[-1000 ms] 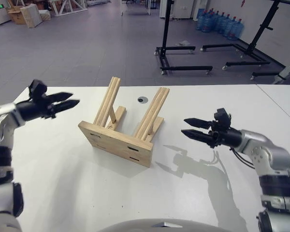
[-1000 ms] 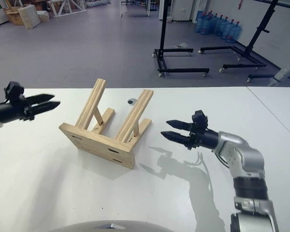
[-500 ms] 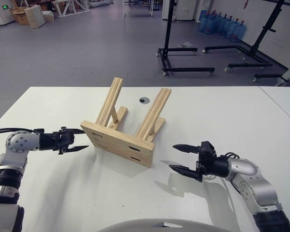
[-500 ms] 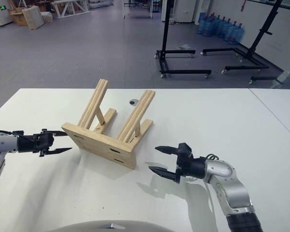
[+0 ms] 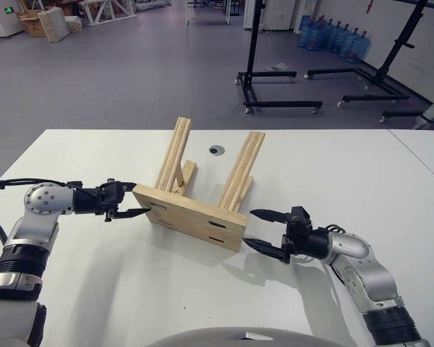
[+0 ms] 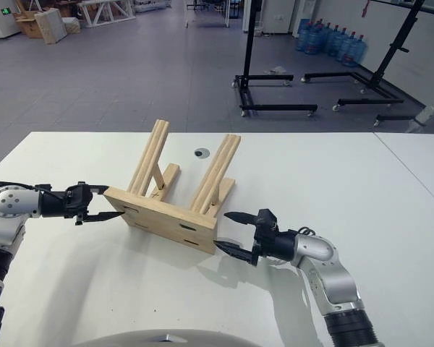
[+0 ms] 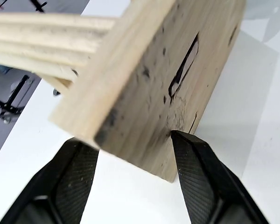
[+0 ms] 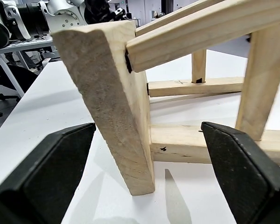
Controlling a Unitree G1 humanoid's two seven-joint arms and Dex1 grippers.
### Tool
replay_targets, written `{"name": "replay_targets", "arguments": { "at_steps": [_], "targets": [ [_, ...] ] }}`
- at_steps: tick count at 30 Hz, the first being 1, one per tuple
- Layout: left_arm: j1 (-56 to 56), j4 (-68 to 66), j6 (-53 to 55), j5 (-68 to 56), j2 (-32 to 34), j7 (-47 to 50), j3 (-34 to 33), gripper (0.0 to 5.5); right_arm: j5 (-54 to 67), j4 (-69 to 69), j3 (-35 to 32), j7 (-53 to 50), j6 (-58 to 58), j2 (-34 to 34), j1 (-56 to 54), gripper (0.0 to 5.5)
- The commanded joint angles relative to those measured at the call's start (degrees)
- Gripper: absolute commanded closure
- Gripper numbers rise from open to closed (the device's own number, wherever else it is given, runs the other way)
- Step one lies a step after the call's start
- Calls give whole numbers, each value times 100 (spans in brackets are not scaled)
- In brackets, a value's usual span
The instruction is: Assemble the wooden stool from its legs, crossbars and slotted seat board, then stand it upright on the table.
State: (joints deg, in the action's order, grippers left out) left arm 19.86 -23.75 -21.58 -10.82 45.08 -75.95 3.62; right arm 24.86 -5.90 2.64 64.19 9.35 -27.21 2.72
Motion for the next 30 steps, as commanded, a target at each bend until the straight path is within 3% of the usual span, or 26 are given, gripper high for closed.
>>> {"name": "replay_targets", "arguments": {
  "at_steps": [1,10,19,24,26,30],
  "targets": [
    [-120,636,289,-136,-158,13,130,282,112,46,-47,52,122,-141,-97,133],
    [-474,1503,1024,-369,-14,136,-12,282,996,-224,-560,224,1014,-580,-397,141],
    [-628,1961,1677,-386,-8,406,-42,282,864,-155,-271,534,1090,-850,-536,266],
    [-620,1922,1535,-359,-42,338,37,282,607,175,-48,521,801,-635,-634,350],
    [-592,1903,1533,-412,-54,279,43,311,578,256,-32,528,718,-592,-670,390],
    [-613,1915,1759,-618,-2,67,4,330,613,318,-84,609,666,-633,-712,397]
  ]
}}
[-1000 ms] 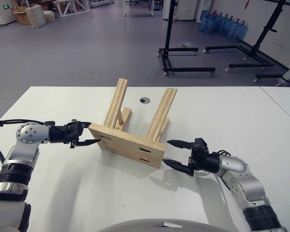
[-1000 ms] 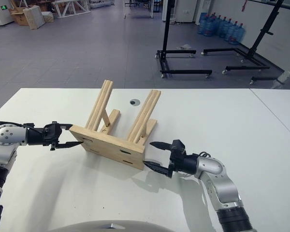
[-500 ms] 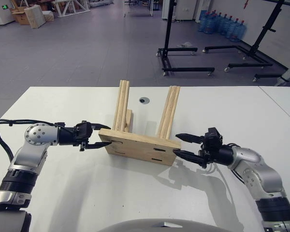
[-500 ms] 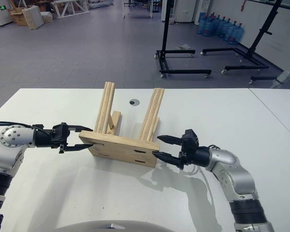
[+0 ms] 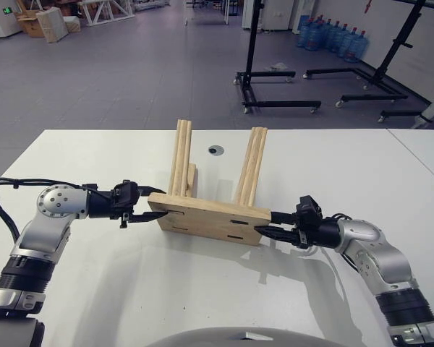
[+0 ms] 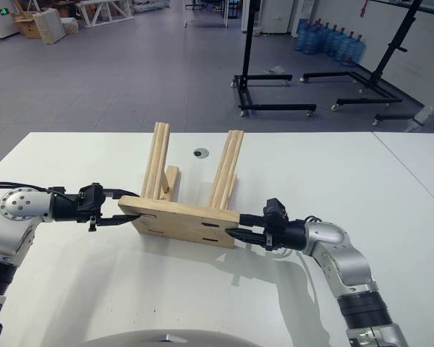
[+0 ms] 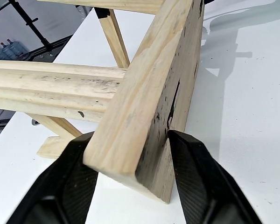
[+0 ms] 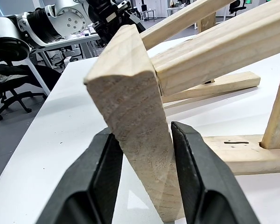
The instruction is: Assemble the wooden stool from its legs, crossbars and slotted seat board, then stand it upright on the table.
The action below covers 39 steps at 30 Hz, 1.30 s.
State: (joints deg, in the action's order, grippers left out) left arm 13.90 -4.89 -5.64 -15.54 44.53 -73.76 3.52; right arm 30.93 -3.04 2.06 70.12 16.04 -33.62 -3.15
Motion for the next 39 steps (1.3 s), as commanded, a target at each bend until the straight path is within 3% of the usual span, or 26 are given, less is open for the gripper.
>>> {"name": "replay_targets", "arguments": {
  "at_steps": [1,5,9,15,18,21,22,27,33,39],
  "targets": [
    [-23,40,247,-205,54,-195,8,334,8,54,-43,47,-21,-6,-138,397],
    [4,300,946,-575,66,-262,-6,351,159,-35,-141,118,128,-68,-153,397],
    [17,982,2625,-1347,358,-354,-38,368,898,-483,-340,203,1184,-334,-262,397],
    [-34,2226,5396,-3240,1113,-303,-598,391,2659,-592,-627,496,4181,-1276,-1287,397],
    [298,2222,6919,-4669,1220,126,-1107,400,3405,-208,-672,580,5762,-1620,-2057,397],
    [688,1842,7761,-6037,1370,336,-1668,420,3786,529,-602,720,7184,-1862,-2976,397],
    [869,1590,7975,-6373,1384,539,-1814,425,3905,774,-450,773,7460,-1960,-3288,398],
    [1778,268,8321,-7401,1305,2114,-2296,425,4669,2210,1723,1288,7646,-2660,-5099,402],
    [1406,-219,8401,-7488,890,3692,-2156,425,4816,3586,3962,1745,7646,-2578,-6744,402],
    [650,-90,8575,-7904,459,4081,-1996,425,5194,3456,5138,2177,7646,-2754,-6930,402]
  ]
}}
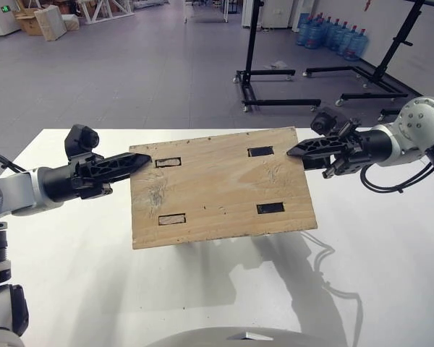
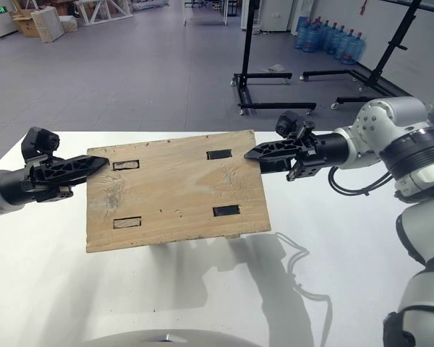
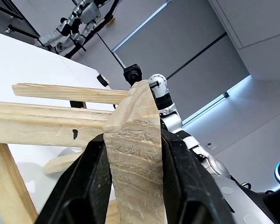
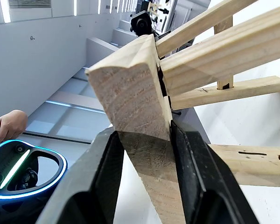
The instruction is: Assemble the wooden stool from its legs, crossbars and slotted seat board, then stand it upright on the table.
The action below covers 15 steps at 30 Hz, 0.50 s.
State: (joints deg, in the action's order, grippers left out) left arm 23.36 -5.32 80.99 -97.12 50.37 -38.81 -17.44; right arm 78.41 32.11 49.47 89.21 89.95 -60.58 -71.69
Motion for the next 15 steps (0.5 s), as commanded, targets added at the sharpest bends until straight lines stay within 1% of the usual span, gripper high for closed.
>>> {"name": "replay_targets", "arguments": {
  "at_steps": [1,3,6,7,11,12,15],
  "targets": [
    [-299,-95,-126,304,-190,641,138,425,551,-14,488,264,255,-47,-55,402],
    [-227,-121,-384,706,-323,535,190,425,675,182,618,250,255,8,-45,402],
    [-7,-459,-374,879,-323,478,261,425,671,433,566,136,255,150,-36,402],
    [78,-558,-324,944,-296,444,315,385,636,577,459,17,255,238,-3,402],
    [278,-762,-343,1520,-256,230,482,314,391,1141,-99,-501,254,570,150,402],
    [287,-793,-374,1723,-235,122,519,294,273,1297,-328,-690,252,675,187,373],
    [328,-862,-446,2174,-186,-175,592,252,-11,1468,-918,-1058,252,809,337,324]
  ]
}}
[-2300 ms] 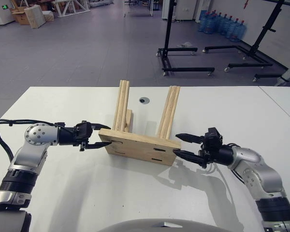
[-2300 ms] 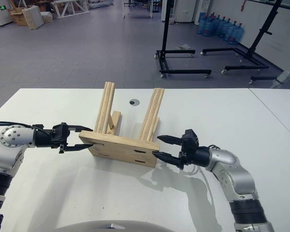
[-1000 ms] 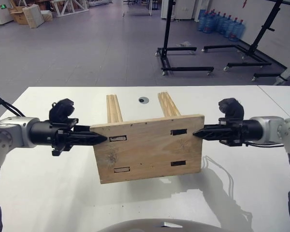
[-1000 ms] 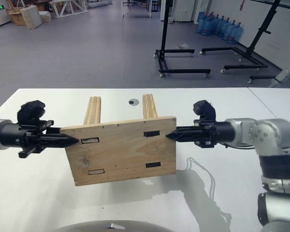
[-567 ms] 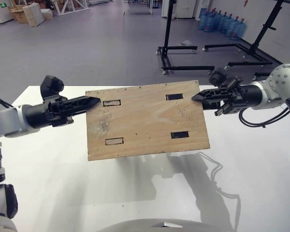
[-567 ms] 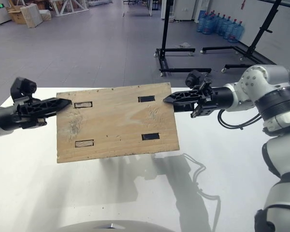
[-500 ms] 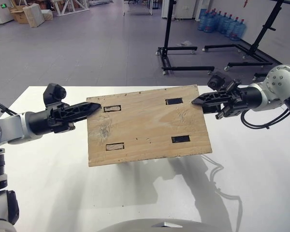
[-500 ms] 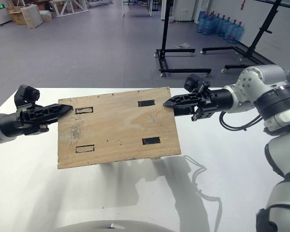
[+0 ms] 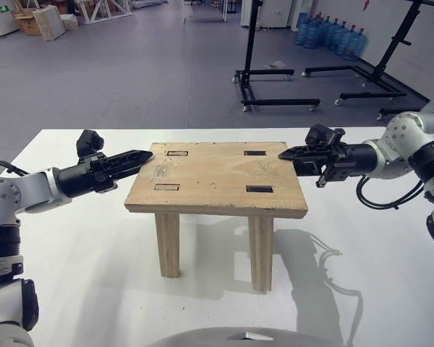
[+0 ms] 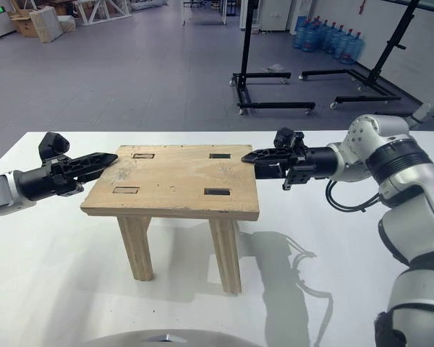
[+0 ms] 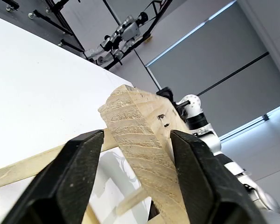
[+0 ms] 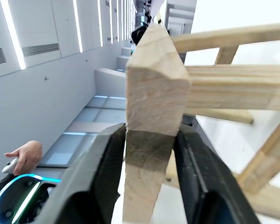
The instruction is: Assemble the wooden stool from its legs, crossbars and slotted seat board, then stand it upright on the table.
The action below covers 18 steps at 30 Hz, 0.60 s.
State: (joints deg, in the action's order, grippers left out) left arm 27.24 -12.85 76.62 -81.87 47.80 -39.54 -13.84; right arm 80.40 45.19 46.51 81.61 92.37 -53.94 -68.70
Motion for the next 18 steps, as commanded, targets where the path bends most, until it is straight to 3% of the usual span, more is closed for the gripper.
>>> {"name": "replay_targets", "arguments": {
  "at_steps": [1,12,14,18],
  "targets": [
    [-41,-128,-58,790,88,-195,242,237,-315,210,-810,-404,10,183,79,307],
    [382,-415,-357,1700,156,-902,-79,81,-1304,-625,-2071,-581,-47,-153,1054,134],
    [338,-294,-432,1768,153,-991,-197,47,-1491,-747,-2454,-493,-136,-217,1228,134],
    [-369,515,-1035,1927,139,-1019,-898,47,-1516,-1442,-3546,-241,-564,-630,2078,134]
  ]
}}
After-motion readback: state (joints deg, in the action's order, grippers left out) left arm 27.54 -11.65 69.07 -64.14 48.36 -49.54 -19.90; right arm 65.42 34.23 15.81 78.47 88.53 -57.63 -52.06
